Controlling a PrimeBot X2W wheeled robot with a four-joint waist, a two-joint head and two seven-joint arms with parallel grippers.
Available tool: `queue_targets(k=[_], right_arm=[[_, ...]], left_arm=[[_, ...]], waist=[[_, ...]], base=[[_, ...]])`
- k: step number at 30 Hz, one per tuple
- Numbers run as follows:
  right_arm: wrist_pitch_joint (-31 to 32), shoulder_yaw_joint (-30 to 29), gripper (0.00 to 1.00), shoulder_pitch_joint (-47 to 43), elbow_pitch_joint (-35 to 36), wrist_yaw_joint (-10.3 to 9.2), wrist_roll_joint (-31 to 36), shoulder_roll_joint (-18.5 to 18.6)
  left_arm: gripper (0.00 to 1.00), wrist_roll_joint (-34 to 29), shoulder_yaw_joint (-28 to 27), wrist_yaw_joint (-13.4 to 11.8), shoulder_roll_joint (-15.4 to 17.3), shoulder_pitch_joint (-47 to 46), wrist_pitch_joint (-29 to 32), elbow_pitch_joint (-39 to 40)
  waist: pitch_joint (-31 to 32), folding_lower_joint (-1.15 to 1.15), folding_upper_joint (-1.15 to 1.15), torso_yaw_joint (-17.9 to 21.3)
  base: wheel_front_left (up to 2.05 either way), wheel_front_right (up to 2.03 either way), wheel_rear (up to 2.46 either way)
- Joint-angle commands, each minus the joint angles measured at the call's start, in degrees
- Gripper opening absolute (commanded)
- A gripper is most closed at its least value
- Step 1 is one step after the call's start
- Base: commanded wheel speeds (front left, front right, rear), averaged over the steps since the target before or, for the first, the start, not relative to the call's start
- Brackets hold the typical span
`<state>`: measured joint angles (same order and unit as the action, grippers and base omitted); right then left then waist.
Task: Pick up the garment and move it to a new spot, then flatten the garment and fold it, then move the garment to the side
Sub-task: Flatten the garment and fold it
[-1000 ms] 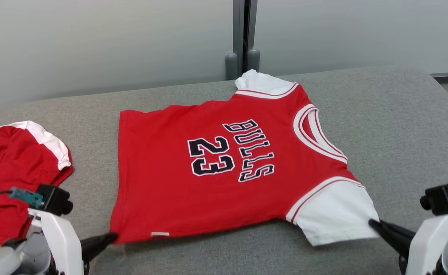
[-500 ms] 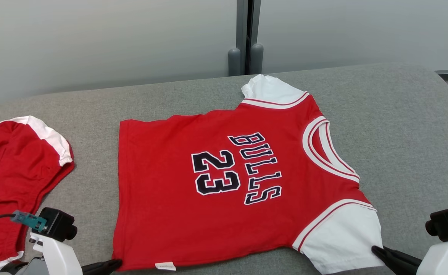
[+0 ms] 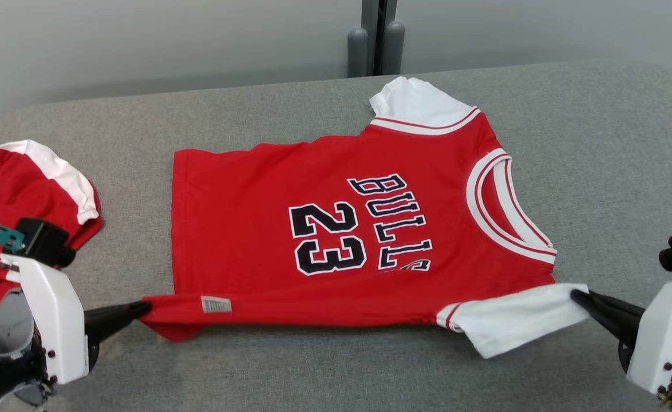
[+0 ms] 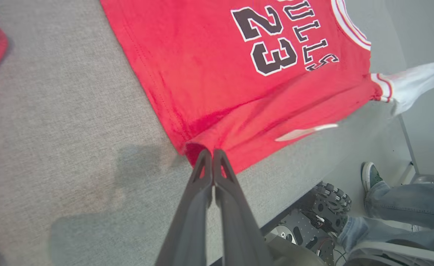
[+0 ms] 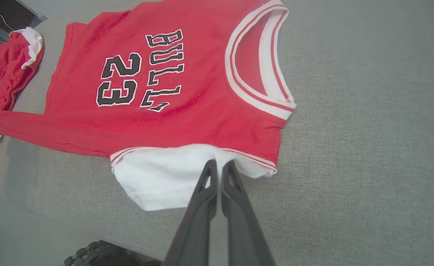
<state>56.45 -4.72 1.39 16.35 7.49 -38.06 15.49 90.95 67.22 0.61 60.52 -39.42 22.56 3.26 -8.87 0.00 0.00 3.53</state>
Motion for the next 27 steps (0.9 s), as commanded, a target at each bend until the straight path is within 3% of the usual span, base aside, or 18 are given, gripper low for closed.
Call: queue_targets(k=[1, 7, 19, 27], right_arm=[[0.04, -0.28, 0.00, 1.23, -0.56, 0.02, 0.21, -0.23], [-1.18, -1.44, 0.00, 7.95, -5.12, 0.02, 0.32, -1.68], [-3.17, 0.14, 0.00, 19.71, -13.01, 0.02, 2.05, -2.25], [-5.02, 2.70, 0.00, 26.57, -18.97, 0.02, 2.79, -1.44]], left_arm=[[0.00, 0.51, -0.56, 0.56, -0.21, -1.22, 0.57, -0.84], [0.00, 2.29, -2.08, 2.99, -2.42, -6.37, 5.88, -5.92], [0.00, 1.78, -2.18, 4.94, -8.75, -15.12, 14.64, -16.61], [0.00, 0.89, -2.74, 6.14, -12.10, -18.78, 16.06, -22.79]], waist=[[-1.22, 0.00, 0.00, -0.30], [-4.73, 0.00, 0.00, -0.39], [-9.10, 0.00, 0.00, -0.05], [-11.17, 0.00, 0.00, 0.30]], base=[[0.00, 0.00, 0.00], [0.00, 0.00, 0.00], [0.00, 0.00, 0.00], [0.00, 0.00, 0.00]])
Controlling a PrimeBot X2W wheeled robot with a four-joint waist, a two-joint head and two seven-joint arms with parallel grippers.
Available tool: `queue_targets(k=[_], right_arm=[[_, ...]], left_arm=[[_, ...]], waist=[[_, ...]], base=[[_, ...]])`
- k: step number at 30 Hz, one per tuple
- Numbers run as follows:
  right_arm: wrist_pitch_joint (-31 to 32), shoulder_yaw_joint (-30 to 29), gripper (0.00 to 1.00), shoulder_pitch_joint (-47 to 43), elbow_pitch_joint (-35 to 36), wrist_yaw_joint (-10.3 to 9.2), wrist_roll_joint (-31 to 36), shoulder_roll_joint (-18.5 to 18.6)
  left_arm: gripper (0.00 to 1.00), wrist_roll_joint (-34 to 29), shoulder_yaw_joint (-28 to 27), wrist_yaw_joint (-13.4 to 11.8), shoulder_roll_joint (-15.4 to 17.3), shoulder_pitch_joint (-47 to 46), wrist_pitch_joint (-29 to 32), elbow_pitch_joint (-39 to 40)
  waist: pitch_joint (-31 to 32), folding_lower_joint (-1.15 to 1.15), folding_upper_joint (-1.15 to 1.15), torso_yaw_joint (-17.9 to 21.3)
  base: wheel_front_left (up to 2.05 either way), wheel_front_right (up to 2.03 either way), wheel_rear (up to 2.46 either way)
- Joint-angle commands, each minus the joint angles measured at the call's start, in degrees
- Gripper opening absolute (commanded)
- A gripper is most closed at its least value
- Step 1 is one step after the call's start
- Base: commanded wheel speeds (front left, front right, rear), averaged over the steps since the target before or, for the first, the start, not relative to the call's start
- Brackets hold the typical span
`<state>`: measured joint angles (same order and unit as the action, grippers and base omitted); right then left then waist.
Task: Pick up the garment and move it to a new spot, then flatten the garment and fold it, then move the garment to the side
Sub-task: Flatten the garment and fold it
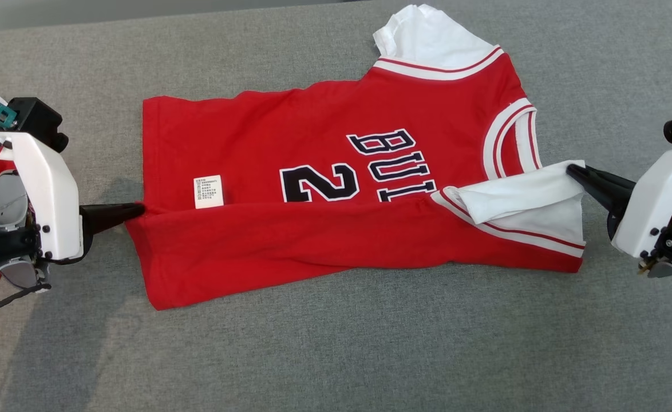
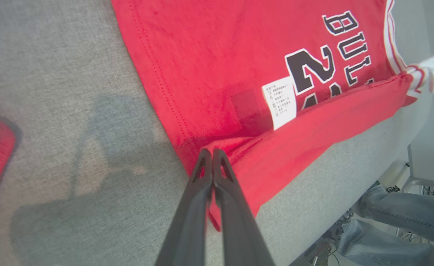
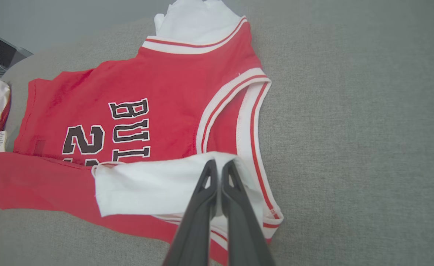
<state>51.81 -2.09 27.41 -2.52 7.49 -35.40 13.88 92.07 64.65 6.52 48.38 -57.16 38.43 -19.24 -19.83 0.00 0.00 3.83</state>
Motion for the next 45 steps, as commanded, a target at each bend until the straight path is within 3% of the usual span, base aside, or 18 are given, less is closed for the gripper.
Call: queue_targets(k=[1, 14, 15, 16, 17, 18, 19, 30, 38, 41, 45], right_arm=[[-0.96, 0.29, 0.00, 1.29, -0.83, 0.02, 0.18, 0.17], [-8.93, 3.53, 0.00, 6.06, -8.41, 0.02, 1.27, 0.40], [-9.65, 3.79, 0.00, 6.24, -8.86, 0.02, 1.17, 0.42], [-10.46, 3.95, 0.41, 6.34, -9.23, 0.02, 1.07, 0.40], [-11.31, 4.10, 0.77, 6.37, -9.77, 0.02, 0.91, 0.34], [-12.10, 4.37, 0.95, 6.34, -10.32, 0.02, 0.79, 0.26], [-12.88, 4.61, 1.00, 6.36, -10.75, 0.02, 0.68, 0.20], [-27.13, 6.88, 1.00, 3.31, -12.34, 0.02, 0.02, 1.74], [-39.98, 6.95, 1.00, -3.39, -13.37, 0.02, 1.74, 2.24], [-43.56, 6.36, 1.00, -6.13, -13.79, 0.02, 2.15, 1.92], [-47.83, 4.62, 1.00, -9.10, -14.16, 0.02, 3.04, 1.18]], left_arm=[[0.00, -0.30, -0.23, 0.38, -0.35, -1.41, 0.16, -1.03], [0.00, -1.28, -0.53, 1.05, -3.85, -2.27, -0.91, -6.22], [0.07, -1.49, -0.50, 1.07, -3.99, -2.19, -1.01, -6.30], [0.59, -1.62, -0.48, 1.07, -4.14, -2.03, -1.26, -6.42], [1.00, -1.61, -0.43, 1.05, -4.34, -1.75, -1.40, -6.50], [1.00, -1.53, -0.34, 1.04, -4.55, -1.35, -1.51, -6.56], [1.00, -1.39, -0.35, 1.04, -4.67, -0.95, -1.64, -6.62], [1.00, -1.71, -1.81, 1.05, -3.49, 3.57, -7.97, -5.17], [1.00, -6.32, -4.13, 0.94, -1.55, 12.21, -27.72, -1.97], [1.00, -7.00, -5.11, -1.44, -1.55, 15.91, -34.19, -1.04], [1.00, -8.19, -6.57, -6.76, -1.94, 20.09, -42.94, 0.79]], waist=[[-0.47, 0.00, 0.00, 0.00], [-1.67, 0.00, 0.00, -0.13], [-1.50, 0.00, 0.00, -0.11], [-1.28, 0.00, 0.00, -0.08], [-1.00, 0.00, 0.00, -0.07], [-0.65, 0.00, 0.00, -0.07], [-0.29, 0.00, 0.00, -0.07], [5.84, 0.00, 0.00, 0.10], [10.40, 0.00, 0.00, 0.51], [11.57, 0.00, 0.00, 0.30], [12.50, 0.00, 0.00, 0.05]], base=[[0.00, 0.00, 0.00], [0.00, 0.00, 0.00], [0.00, 0.00, 0.00], [0.00, 0.00, 0.00], [0.00, 0.00, 0.00], [0.00, 0.00, 0.00], [0.00, 0.00, 0.00], [0.00, 0.00, 0.00], [0.00, 0.00, 0.00], [0.00, 0.00, 0.00], [0.00, 0.00, 0.00]])
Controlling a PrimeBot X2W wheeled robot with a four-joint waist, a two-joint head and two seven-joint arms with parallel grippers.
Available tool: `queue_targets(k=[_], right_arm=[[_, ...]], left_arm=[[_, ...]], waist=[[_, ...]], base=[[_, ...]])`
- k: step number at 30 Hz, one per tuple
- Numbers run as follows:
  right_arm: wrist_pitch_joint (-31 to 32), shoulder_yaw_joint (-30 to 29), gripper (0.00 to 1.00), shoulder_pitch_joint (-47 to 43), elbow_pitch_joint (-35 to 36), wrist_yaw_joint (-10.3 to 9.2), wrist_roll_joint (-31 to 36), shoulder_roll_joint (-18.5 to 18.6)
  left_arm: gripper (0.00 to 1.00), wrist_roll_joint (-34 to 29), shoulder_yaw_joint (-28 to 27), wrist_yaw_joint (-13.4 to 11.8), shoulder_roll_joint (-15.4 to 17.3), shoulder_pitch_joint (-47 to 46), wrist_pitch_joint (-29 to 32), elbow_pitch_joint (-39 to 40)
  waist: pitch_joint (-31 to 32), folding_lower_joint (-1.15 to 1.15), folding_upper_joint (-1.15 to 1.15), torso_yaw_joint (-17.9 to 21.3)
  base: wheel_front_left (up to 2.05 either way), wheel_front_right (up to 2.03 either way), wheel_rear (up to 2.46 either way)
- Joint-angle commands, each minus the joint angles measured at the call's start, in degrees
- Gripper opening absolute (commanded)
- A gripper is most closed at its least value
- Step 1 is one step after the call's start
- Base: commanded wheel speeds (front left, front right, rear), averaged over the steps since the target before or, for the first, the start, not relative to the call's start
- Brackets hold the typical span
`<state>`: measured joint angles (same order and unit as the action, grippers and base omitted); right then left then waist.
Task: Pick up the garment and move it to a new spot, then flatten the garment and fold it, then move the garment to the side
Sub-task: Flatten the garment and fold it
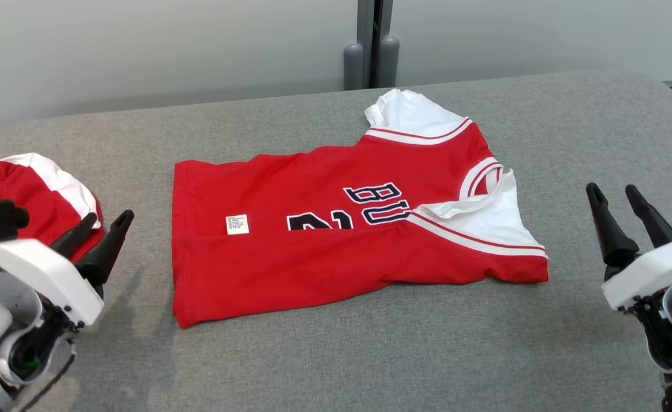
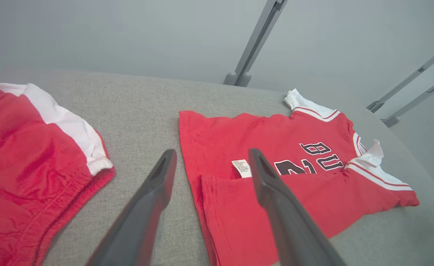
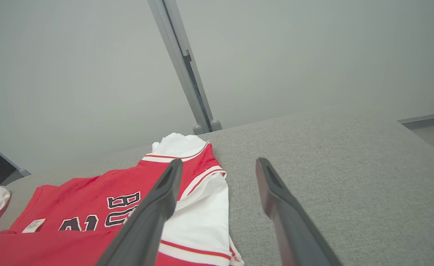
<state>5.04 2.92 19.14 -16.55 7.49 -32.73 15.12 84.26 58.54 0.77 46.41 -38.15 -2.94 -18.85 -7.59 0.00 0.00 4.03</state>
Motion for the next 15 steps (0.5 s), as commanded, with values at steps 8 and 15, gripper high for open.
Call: queue_targets(k=[8, 15], right_arm=[[-5.17, -3.23, 1.00, -4.86, -1.78, 0.02, 1.66, -2.64], [-3.09, -2.42, 1.00, -5.71, -6.32, 0.02, 1.38, -4.25]], left_arm=[[1.00, -3.37, -2.56, -8.40, -1.21, 8.46, -11.31, 5.52], [1.00, -10.79, -8.40, -14.19, -5.05, 15.40, -12.25, 7.67]], waist=[[1.15, 0.00, 0.00, -0.56], [1.14, 0.00, 0.00, -0.69]], base=[[0.00, 0.00, 0.00], [0.00, 0.00, 0.00]])
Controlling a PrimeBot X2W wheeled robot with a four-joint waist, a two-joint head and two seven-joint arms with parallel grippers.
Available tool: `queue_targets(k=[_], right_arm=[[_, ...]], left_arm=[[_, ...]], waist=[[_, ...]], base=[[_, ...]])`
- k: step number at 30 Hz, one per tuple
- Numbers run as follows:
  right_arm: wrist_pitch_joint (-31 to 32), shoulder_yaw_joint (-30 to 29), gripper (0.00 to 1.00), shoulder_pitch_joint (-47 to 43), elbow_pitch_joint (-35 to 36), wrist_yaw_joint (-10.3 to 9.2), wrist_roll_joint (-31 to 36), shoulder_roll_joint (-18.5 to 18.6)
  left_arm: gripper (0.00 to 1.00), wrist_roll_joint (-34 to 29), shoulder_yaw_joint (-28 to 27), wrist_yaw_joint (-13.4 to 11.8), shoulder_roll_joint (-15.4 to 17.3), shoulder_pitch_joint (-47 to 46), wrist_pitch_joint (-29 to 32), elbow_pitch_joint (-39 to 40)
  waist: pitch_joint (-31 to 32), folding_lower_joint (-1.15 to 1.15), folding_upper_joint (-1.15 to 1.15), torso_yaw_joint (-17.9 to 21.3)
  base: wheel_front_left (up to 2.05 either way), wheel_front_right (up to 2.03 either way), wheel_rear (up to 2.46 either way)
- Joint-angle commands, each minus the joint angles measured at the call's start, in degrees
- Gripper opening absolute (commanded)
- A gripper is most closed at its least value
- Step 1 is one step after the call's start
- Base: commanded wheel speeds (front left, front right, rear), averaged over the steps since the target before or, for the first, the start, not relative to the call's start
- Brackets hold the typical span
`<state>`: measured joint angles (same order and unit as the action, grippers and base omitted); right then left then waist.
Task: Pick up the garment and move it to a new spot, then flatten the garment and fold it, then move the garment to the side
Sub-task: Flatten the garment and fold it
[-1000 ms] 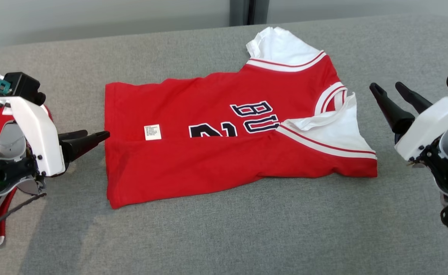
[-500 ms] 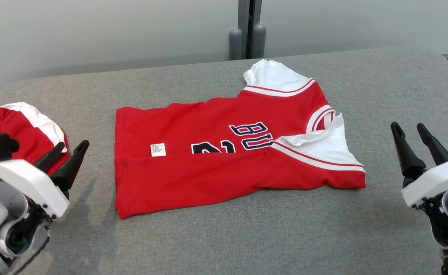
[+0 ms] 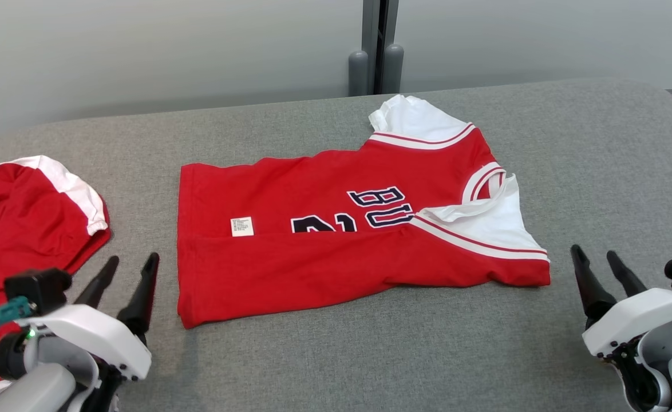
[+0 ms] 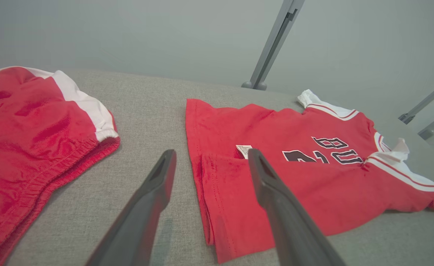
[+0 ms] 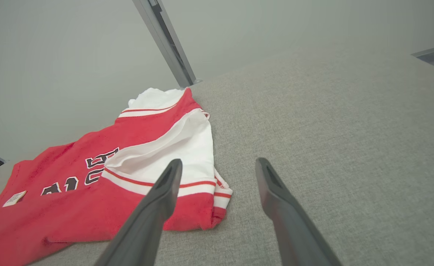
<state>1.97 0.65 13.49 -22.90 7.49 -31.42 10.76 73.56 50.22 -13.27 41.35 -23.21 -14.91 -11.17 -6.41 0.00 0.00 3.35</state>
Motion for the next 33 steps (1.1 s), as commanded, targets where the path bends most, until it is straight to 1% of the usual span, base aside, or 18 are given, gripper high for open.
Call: queue_targets(k=[1, 6, 10, 11, 13, 18, 21, 28, 30, 32, 33], right_arm=[[0.37, -0.02, 1.00, 0.42, -0.92, 0.02, -0.01, -0.14], [2.90, 0.56, 1.00, 3.07, -6.55, 0.03, -0.42, -1.39], [3.95, 0.10, 1.00, 5.40, -10.98, 0.03, -1.09, -2.42], [4.33, -0.42, 1.00, 6.43, -12.99, 0.02, -1.52, -2.83], [4.39, -0.83, 1.00, 7.22, -14.78, 0.02, -1.66, -3.02], [4.20, -0.76, 1.00, 8.71, -17.47, 0.02, -2.32, -3.71], [4.63, -0.15, 1.00, 9.42, -18.33, 0.02, -2.72, -3.97], [4.55, 1.65, 1.00, 10.57, -19.92, 0.02, -3.95, -4.49], [4.48, 2.42, 1.00, 10.95, -20.25, 0.02, -4.31, -4.68], [4.66, 3.13, 1.00, 11.21, -20.42, 0.02, -4.80, -4.85], [4.58, 3.35, 0.81, 11.24, -20.49, 0.02, -5.05, -4.86]], left_arm=[[1.00, -1.49, -0.61, -0.59, -0.48, 1.33, -0.28, -0.15], [1.00, -6.26, -2.04, -1.50, -3.04, 3.17, -0.31, -1.67], [1.00, -7.97, -1.86, -0.63, -4.75, 3.16, -0.30, -3.85], [1.00, -8.22, -1.47, -0.06, -5.45, 2.72, -0.23, -5.18], [1.00, -8.27, -0.75, 0.49, -6.19, 2.18, 0.53, -6.77], [1.00, -8.41, 0.75, 2.41, -8.12, 0.77, 2.12, -10.40], [1.00, -7.71, 1.57, 4.06, -9.32, 0.11, 3.46, -11.75], [1.00, -7.07, 3.15, 6.43, -11.51, -1.47, 6.89, -16.34], [1.00, -6.68, 3.63, 7.57, -12.57, -1.70, 7.62, -17.12], [1.00, -6.70, 4.10, 8.37, -12.97, -1.99, 8.27, -17.86], [1.00, -6.77, 4.20, 8.70, -13.05, -2.18, 8.37, -18.26]], waist=[[-0.12, 0.00, 0.00, -0.02], [-1.08, 0.00, 0.00, -0.39], [-2.04, 0.00, 0.00, -1.04], [-2.39, 0.00, 0.00, -1.40], [-2.59, 0.00, 0.00, -1.69], [-3.08, 0.00, 0.00, -2.08], [-3.49, 0.00, 0.00, -2.04], [-4.68, 0.00, 0.00, -1.73], [-4.98, 0.00, 0.00, -1.62], [-5.17, 0.00, 0.00, -1.52], [-5.23, 0.00, 0.00, -1.47]], base=[[0.00, 0.00, 0.00], [0.00, 0.00, 0.00], [0.00, 0.00, 0.00], [0.00, 0.00, 0.00], [0.00, 0.00, 0.00], [0.00, 0.00, 0.00], [0.00, 0.00, 0.00], [0.00, 0.00, 0.00], [0.00, 0.00, 0.00], [0.00, 0.00, 0.00], [0.00, 0.00, 0.00]])
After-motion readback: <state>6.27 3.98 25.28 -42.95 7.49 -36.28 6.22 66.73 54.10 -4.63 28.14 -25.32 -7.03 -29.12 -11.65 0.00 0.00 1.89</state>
